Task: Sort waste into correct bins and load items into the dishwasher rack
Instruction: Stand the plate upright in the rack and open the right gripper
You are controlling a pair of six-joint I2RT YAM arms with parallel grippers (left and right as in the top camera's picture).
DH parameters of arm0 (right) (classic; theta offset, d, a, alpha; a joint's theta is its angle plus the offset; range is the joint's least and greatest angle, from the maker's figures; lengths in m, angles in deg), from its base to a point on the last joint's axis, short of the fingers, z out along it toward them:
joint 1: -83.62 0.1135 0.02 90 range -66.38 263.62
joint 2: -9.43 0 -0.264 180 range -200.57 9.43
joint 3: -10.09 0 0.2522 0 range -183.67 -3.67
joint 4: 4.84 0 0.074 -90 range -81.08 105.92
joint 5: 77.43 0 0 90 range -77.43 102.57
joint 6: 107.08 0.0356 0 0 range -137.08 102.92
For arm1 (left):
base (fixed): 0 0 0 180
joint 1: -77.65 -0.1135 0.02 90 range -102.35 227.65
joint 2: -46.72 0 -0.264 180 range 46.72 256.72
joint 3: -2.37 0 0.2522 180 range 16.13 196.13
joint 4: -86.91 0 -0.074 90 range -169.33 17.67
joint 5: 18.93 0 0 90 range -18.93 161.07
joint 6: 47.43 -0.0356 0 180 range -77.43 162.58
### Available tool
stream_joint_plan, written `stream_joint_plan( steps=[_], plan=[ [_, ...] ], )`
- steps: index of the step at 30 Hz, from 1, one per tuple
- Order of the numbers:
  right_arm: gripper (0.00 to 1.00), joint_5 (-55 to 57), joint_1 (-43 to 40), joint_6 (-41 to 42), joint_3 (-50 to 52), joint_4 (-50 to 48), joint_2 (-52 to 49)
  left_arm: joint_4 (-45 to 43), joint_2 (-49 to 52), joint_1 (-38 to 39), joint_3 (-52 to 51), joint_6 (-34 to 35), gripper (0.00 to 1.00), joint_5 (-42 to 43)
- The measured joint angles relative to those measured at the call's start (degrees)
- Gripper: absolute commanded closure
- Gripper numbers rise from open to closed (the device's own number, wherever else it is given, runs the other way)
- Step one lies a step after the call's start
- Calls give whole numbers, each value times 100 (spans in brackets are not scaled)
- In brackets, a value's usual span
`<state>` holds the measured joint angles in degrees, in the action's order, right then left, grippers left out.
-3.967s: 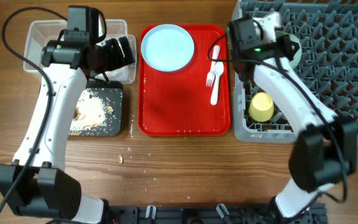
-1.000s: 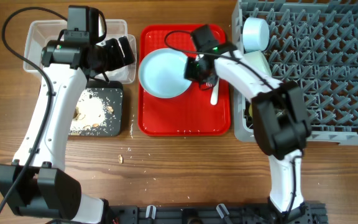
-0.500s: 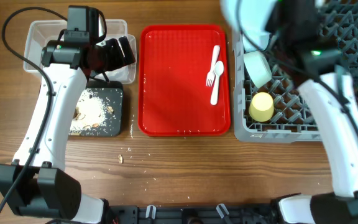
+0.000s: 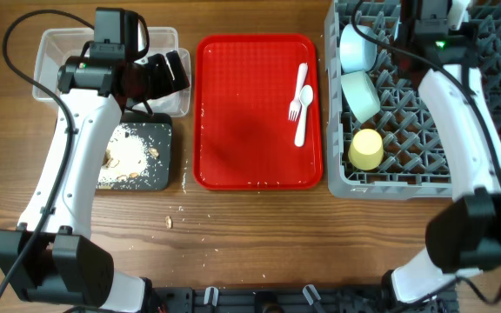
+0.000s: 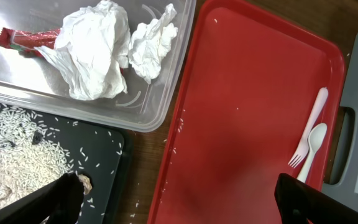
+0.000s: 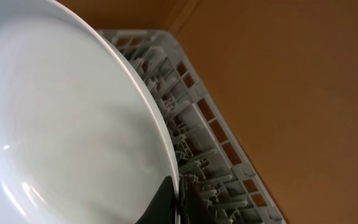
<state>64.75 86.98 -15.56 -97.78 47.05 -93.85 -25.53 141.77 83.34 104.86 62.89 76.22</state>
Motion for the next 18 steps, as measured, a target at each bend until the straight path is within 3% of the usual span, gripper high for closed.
stream_joint_plan(
  steps=[5, 6, 7, 8, 9, 11, 14, 18],
  plan=[
    [93, 37, -31, -216, 2, -101, -553, 0, -2, 0, 0, 0, 0, 0],
    [83, 39, -31, -234, 2, -101, -612, 0, -2, 0, 0, 0, 0, 0],
    [67, 39, -31, -254, 2, -109, -662, -2, 0, 0, 0, 0, 0, 0],
    [42, 39, -31, -291, 2, -114, -708, 0, -2, 0, 0, -2, 0, 2],
    [23, 17, -31, -278, 11, -129, -732, 0, -2, 0, 0, 0, 0, 0],
    [8, -101, -31, -293, 17, -155, -741, 0, -2, 0, 0, 0, 0, 0],
    [0, -417, -31, -297, 17, -92, -741, -2, -2, 0, 0, 0, 0, 0],
    [0, -1202, -31, -245, 20, 426, -691, -2, -2, 0, 0, 0, 0, 0]
  ],
)
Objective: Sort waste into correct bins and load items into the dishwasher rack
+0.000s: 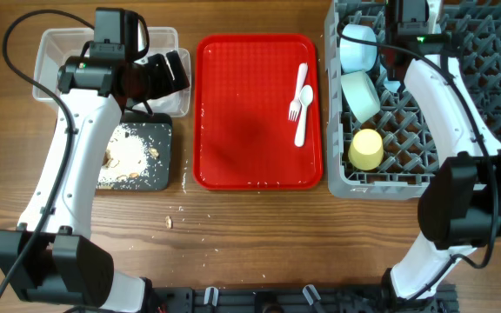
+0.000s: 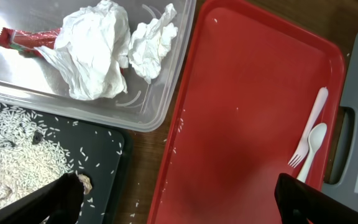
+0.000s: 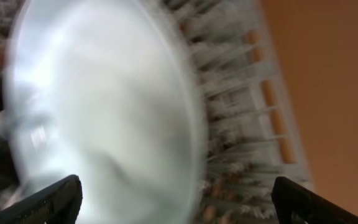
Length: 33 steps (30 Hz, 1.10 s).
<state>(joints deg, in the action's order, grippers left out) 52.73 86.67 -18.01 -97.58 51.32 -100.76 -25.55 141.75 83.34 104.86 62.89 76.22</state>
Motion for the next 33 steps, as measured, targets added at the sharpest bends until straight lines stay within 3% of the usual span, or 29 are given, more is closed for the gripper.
stream_joint_plan(
  steps=[6, 8, 11, 13, 16, 22, 30, 33],
  plan=[
    [0, -2175, 0, 444, 9, 605, 708, 2, 2, 0, 0, 0, 0, 0],
    [11, -3467, 0, 603, 9, 560, 1189, 0, 2, 0, 0, 0, 0, 2],
    [16, -4913, 76, 837, 0, 223, 1576, 0, 2, 0, 0, 0, 0, 0],
    [20, -5239, 280, 1064, -11, 127, 1593, 0, 2, 0, 0, 0, 0, 0],
    [28, -5200, 800, 1508, -9, 118, 1377, 0, 2, 0, 0, -2, 0, 0],
    [32, -4553, 1770, 2345, -9, 146, 472, 2, 0, 0, 0, 0, 0, 0],
    [34, -4155, 1878, 2664, -7, 452, -868, 0, 2, 0, 0, 0, 0, 0],
    [41, -4107, 1878, 2623, -2, 498, -1167, 0, 2, 0, 0, 0, 0, 0]
  ],
)
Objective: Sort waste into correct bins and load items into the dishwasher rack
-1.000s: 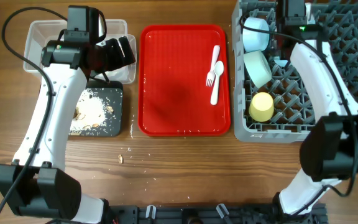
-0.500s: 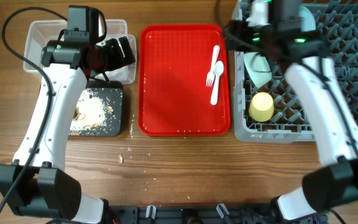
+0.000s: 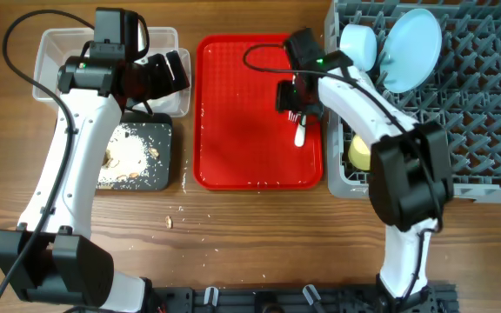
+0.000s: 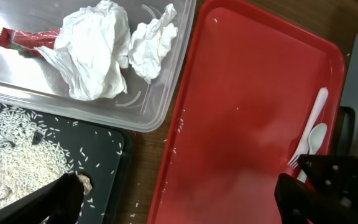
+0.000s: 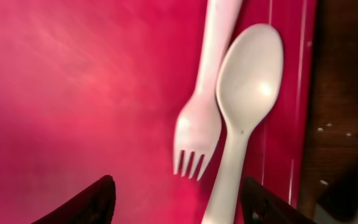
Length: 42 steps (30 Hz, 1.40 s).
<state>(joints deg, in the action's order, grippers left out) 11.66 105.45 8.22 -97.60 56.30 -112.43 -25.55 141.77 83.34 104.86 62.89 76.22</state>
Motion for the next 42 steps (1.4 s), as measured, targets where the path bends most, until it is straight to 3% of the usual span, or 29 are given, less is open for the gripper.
stream_joint_plan(
  steps=[11, 20, 42],
  plan=[
    [45, 450, 0, -111, 7, -116, -264, 2, 0, 0, 0, 0, 0, 0],
    [74, 629, 0, -186, 0, -114, -470, 2, 0, 0, 0, 0, 0, 0],
    [76, 466, 0, -708, -74, 1213, -470, 2, 0, 0, 0, 0, 0, 0]
  ],
)
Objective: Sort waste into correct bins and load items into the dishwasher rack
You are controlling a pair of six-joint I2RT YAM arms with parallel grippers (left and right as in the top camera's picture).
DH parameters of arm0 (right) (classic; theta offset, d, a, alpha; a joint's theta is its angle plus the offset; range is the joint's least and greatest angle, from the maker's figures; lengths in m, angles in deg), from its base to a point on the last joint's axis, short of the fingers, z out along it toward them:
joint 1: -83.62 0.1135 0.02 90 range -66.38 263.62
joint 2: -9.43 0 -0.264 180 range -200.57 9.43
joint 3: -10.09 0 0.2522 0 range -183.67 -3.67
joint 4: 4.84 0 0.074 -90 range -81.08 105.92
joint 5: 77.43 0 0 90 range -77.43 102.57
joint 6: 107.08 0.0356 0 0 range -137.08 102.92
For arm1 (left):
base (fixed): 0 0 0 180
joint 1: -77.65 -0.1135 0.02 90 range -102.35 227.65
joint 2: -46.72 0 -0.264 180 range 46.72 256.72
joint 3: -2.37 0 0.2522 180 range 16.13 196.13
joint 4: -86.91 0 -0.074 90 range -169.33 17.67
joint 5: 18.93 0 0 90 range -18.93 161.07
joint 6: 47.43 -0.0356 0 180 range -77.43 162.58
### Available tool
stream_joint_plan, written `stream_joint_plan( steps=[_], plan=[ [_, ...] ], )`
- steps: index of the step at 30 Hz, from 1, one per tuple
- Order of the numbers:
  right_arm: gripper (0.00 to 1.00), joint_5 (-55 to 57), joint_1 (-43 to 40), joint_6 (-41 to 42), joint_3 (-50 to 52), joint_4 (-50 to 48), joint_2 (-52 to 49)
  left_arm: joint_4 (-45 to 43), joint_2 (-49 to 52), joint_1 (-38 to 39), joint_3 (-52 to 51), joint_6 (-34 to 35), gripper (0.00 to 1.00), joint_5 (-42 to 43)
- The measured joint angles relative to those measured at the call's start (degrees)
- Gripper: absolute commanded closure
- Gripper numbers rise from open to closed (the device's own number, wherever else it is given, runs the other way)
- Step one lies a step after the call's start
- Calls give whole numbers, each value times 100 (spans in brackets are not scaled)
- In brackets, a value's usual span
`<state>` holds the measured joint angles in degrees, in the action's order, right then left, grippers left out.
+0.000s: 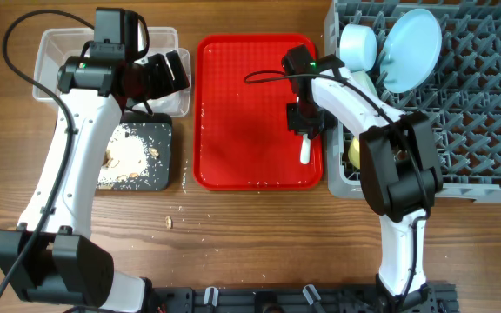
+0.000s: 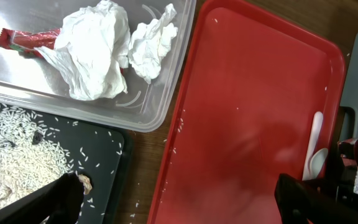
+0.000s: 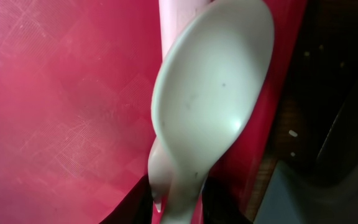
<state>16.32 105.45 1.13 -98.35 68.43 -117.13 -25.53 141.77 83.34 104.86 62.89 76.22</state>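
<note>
A white plastic spoon (image 3: pixel 210 106) and white fork (image 3: pixel 169 9) lie together at the right side of the red tray (image 1: pixel 250 113). My right gripper (image 1: pixel 304 117) is down on them, its jaws shut around the spoon's neck with the fork tines pressed alongside. The spoon's handle (image 1: pixel 303 155) sticks out below the gripper. My left gripper (image 2: pixel 179 205) hangs open and empty over the gap between the bins and the tray. A clear bin (image 1: pixel 55 48) holds crumpled napkins (image 2: pixel 98 50) and a red wrapper (image 2: pixel 23 40). The black bin (image 1: pixel 137 152) holds rice.
The grey dishwasher rack (image 1: pixel 459 113) at the right holds a pale blue plate (image 1: pixel 411 35), two bowls (image 1: pixel 357 48) and a yellow cup (image 1: pixel 359 152). Its wall stands close beside the tray's right rim. Rice grains and a crumb (image 1: pixel 169 221) lie on the wooden table.
My right gripper was open just above the fork and spoon; now it is lower and shut on them. The utensils sit slightly nearer the tray's front. The left arm has not moved.
My right gripper held the pale plate at the back of the rack. Then it was open with the plate standing in the rack. Then it hovered open over the tray's fork and spoon, and now grips them. The left gripper stayed open in place throughout.
</note>
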Motion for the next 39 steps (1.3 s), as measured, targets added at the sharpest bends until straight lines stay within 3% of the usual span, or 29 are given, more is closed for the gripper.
stream_joint_plan(
  steps=[17, 20, 25, 31, 36, 39],
  plan=[
    [77, -527, 0, -603, -551, 24, 562, 0, 0, 0, 0, -2, 0, 0],
    [83, -527, 0, -638, -555, -37, 575, 0, 0, 0, 0, 0, 0, 0],
    [83, -527, 0, -667, -555, -39, 675, -2, 0, 0, 0, 0, 0, 0],
    [62, -529, 0, -728, -557, -240, 1626, -2, 0, 0, 0, 0, 0, 0],
    [53, -549, 0, -356, -616, -247, 1816, 0, 0, 0, 0, 0, 0, 0],
    [52, -551, 0, 184, -614, 57, 1580, -2, 0, 0, 0, 0, 0, 2]
  ],
)
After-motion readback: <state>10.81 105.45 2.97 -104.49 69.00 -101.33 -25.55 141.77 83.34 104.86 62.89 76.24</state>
